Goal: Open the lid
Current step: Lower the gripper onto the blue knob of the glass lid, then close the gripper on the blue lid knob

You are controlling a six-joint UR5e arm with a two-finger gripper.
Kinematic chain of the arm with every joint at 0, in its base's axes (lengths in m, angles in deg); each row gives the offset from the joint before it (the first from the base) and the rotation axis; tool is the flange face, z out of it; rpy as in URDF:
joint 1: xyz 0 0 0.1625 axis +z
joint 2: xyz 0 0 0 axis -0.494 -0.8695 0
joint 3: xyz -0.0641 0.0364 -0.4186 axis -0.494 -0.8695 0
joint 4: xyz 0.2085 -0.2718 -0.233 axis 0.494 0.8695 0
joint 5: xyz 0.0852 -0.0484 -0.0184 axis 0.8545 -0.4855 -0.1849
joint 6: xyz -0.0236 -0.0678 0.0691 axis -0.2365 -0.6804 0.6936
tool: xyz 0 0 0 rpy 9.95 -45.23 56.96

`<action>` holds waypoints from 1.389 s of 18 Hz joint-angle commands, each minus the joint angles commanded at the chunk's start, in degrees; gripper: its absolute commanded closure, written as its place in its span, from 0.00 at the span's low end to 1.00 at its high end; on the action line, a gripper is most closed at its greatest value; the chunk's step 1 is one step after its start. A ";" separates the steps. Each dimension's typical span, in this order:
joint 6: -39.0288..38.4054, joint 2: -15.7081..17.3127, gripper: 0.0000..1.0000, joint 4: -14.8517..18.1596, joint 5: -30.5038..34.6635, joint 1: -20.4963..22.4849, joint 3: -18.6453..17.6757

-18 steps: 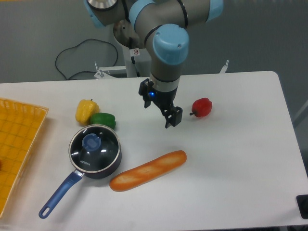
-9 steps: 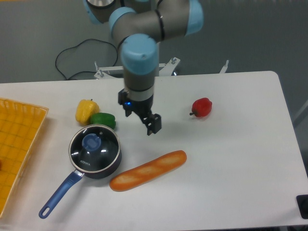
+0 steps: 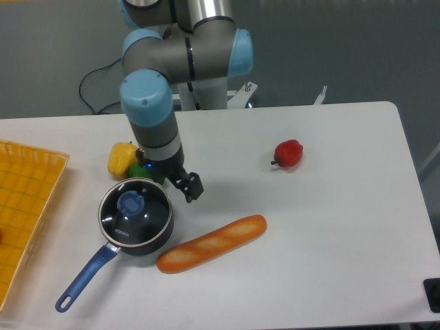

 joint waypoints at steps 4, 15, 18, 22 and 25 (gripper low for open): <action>-1.40 -0.97 0.00 -0.35 0.00 -2.02 0.18; -3.78 -3.87 0.00 -3.60 -0.62 -5.10 1.23; -3.69 -4.48 0.00 -3.69 -0.62 -5.37 1.58; -3.52 -4.92 0.00 -3.69 -0.70 -5.37 1.67; -3.25 -4.92 0.00 -3.69 -0.62 -5.37 1.67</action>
